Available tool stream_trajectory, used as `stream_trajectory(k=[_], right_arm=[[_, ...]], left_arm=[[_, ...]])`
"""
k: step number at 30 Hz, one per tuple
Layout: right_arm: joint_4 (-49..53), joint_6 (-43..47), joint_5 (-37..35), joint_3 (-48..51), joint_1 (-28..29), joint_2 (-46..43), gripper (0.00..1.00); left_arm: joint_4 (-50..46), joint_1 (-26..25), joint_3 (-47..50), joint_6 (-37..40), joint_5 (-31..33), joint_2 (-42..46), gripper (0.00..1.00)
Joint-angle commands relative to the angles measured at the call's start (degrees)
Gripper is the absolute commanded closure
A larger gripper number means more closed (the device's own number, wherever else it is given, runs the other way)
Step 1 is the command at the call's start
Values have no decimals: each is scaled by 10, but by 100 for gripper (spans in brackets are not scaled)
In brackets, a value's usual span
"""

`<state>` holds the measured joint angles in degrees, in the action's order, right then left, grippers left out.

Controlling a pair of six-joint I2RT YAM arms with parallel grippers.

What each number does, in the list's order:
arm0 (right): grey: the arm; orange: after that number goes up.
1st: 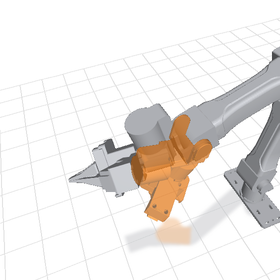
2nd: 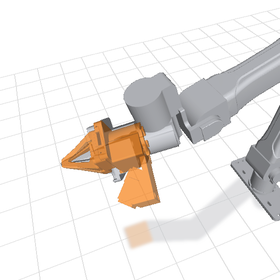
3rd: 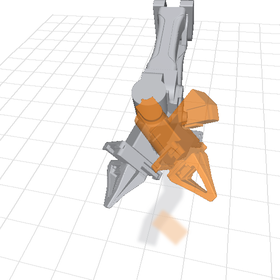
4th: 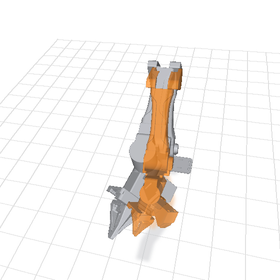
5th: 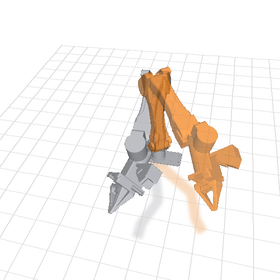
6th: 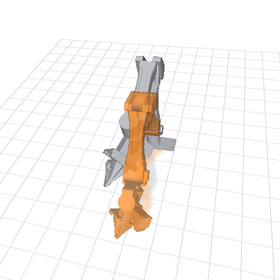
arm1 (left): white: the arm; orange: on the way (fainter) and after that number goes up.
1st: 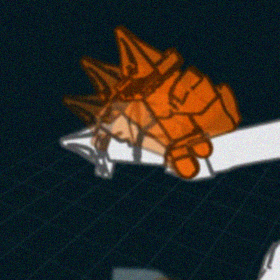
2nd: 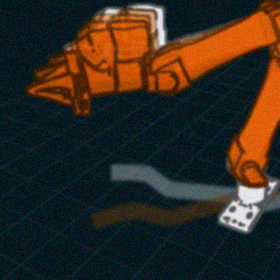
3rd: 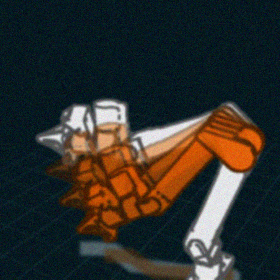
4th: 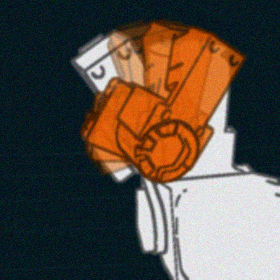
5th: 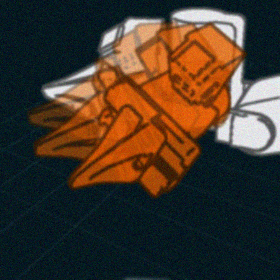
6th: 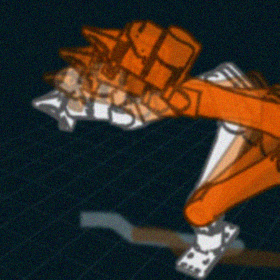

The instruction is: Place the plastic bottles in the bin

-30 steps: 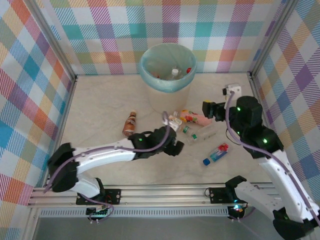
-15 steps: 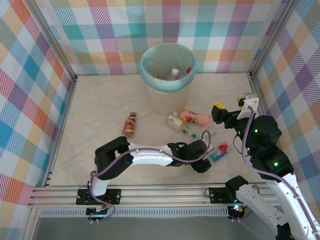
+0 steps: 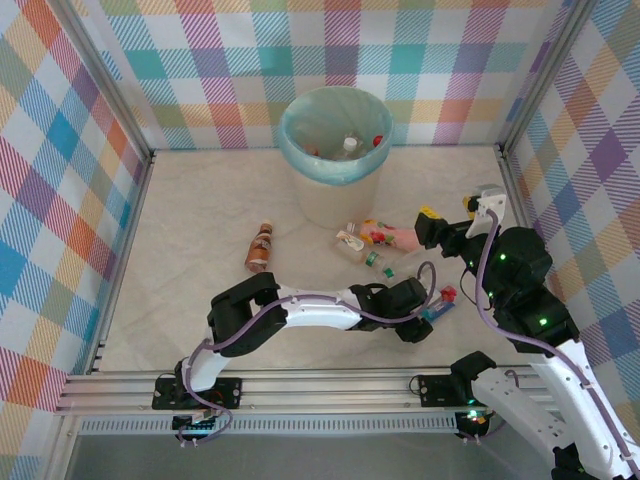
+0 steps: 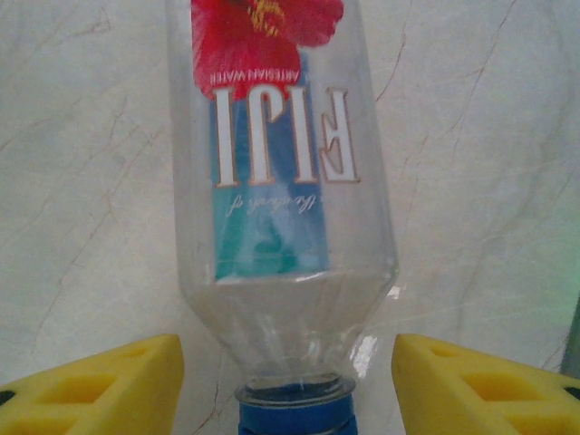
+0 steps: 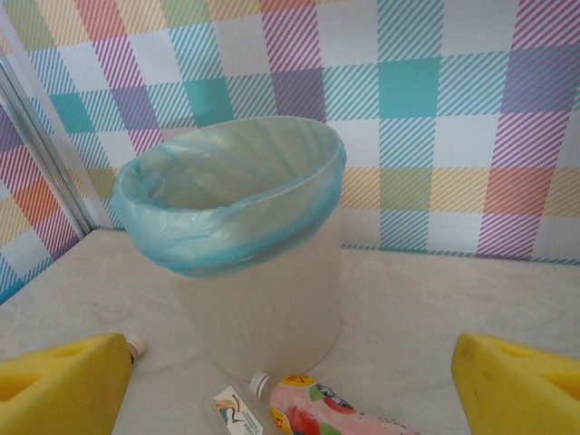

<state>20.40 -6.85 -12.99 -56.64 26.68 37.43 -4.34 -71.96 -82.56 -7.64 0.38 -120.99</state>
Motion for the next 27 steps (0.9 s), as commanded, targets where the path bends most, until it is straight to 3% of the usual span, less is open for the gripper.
stream_trajectory(k=[1, 12, 27], right_arm=[[-28, 1, 4, 2, -1, -1, 8], [-28, -3, 1, 6, -1, -3, 9], [-19, -4, 2, 7, -1, -11, 8]], left_arm=[[-9, -5, -20, 10, -13, -11, 40], [-6, -4, -15, 5, -18, -12, 49], [-23, -4, -33, 7, -28, -32, 51]])
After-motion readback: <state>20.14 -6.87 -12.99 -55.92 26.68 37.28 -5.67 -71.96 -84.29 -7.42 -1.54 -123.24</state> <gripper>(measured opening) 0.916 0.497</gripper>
